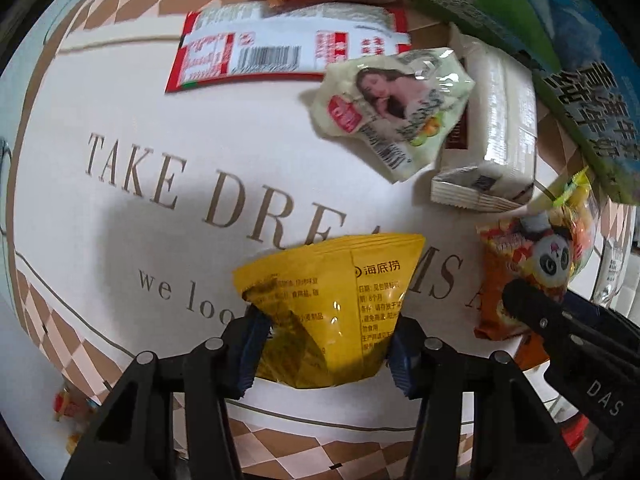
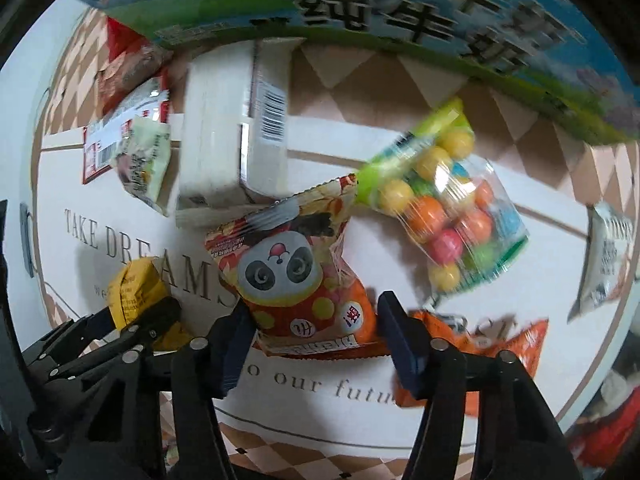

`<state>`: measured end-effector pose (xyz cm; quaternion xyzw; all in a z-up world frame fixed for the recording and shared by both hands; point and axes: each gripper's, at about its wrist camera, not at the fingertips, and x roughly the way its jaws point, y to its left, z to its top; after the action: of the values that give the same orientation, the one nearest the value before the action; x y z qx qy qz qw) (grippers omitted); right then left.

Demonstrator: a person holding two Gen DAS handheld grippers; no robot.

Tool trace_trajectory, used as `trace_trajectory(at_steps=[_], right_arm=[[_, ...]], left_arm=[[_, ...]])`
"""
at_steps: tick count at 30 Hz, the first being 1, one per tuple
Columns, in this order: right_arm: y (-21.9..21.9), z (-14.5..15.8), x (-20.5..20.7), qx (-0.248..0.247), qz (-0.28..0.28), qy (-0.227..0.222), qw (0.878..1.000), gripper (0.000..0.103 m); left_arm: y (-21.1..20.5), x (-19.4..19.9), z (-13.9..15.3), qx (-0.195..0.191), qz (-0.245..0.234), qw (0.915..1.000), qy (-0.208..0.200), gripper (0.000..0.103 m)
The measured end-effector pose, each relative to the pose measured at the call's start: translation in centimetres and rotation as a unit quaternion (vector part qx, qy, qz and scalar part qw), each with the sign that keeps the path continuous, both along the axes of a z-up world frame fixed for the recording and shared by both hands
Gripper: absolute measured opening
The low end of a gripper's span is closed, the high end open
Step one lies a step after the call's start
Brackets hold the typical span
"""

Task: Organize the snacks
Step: 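Grasp the yellow chip bag with the left gripper while the right grasps the panda packet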

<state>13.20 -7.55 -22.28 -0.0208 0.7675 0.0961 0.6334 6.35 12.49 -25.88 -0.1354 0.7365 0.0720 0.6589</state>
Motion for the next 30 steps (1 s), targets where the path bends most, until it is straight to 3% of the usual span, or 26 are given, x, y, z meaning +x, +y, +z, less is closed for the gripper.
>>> trace_trajectory(at_steps=[4, 8, 14, 20, 25, 30], right_arm=[[-2.6, -0.3, -0.8, 0.009, -0.058, 0.037, 0.998, 0.062], [-3.9, -1.0, -1.2, 0.027, -0.093, 0.064, 0.993, 0.063], [-2.9, -0.7, -1.9, 0.016, -0.071, 0.044, 0.996, 0.06], [-2.8, 1.6, -3.2, 0.024, -0.075, 0.019, 0.997, 0.054], [-4.9, 5.6, -3.0, 0.054, -0.091, -0.003, 0.994, 0.053], [-7.8, 11.1, -2.0, 0.1, -0.118, -0.04, 0.987, 0.053]], left_arm=[[-2.4, 0.8, 0.7, 0.025, -0.046, 0.9985, -0.017, 0.05], [-5.0, 1.5, 0.4, 0.026, -0.075, 0.9968, -0.013, 0.05], [-7.9, 2.4, 0.5, 0.031, -0.097, 0.9946, -0.017, 0.048], [-10.4, 3.7, 2.4, 0.031, -0.115, 0.9919, -0.045, 0.046], [-12.0, 4.7, 6.2, 0.015, -0.129, 0.9886, -0.076, 0.046], [-12.9, 6.8, 12.7, -0.015, -0.122, 0.9839, -0.13, 0.046]])
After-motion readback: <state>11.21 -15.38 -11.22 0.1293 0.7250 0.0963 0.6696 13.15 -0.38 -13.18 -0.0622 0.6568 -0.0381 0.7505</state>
